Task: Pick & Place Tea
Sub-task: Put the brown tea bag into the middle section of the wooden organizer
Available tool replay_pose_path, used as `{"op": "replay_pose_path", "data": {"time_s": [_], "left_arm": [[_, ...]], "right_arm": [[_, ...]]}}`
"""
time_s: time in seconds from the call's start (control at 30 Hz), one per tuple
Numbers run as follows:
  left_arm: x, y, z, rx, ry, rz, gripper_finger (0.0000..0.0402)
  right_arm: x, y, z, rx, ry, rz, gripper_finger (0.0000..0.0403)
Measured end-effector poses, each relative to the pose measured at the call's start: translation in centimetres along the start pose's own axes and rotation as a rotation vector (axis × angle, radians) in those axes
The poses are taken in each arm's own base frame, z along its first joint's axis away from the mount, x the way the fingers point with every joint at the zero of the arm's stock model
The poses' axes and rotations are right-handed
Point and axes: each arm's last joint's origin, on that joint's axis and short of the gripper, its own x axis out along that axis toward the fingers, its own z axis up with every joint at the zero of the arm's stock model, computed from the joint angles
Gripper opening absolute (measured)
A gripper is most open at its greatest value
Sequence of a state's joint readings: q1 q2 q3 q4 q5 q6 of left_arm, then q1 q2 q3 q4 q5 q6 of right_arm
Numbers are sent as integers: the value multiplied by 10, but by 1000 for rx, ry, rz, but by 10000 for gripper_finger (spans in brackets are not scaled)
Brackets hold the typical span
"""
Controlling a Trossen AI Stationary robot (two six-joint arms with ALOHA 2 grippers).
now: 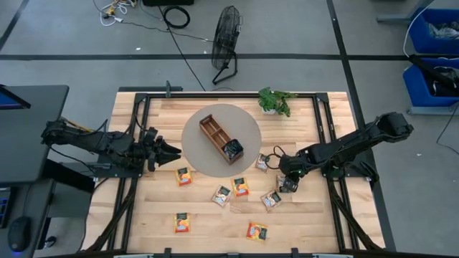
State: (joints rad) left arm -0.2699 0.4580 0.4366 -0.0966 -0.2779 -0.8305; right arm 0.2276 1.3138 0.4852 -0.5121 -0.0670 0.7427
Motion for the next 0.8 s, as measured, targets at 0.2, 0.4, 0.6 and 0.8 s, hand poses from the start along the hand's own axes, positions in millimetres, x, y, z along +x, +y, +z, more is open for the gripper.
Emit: {"op": "replay_pose_path", "data": {"time_s": [0.2, 0.4, 0.6, 0.8], "left_arm": [[0, 3, 1, -2, -4, 24, 199], [1, 3, 2, -3, -10, 29, 199], [1, 3, 2, 1, -10, 28, 199], [1, 3, 2, 4, -10, 27, 199]], "right_arm": [[1, 0, 1, 11, -21, -3, 70], [-1, 1, 3, 82, -54, 19, 9], [-7, 4, 6, 131, -104, 86, 3], [-16, 12, 10, 180, -143, 222, 1]]}}
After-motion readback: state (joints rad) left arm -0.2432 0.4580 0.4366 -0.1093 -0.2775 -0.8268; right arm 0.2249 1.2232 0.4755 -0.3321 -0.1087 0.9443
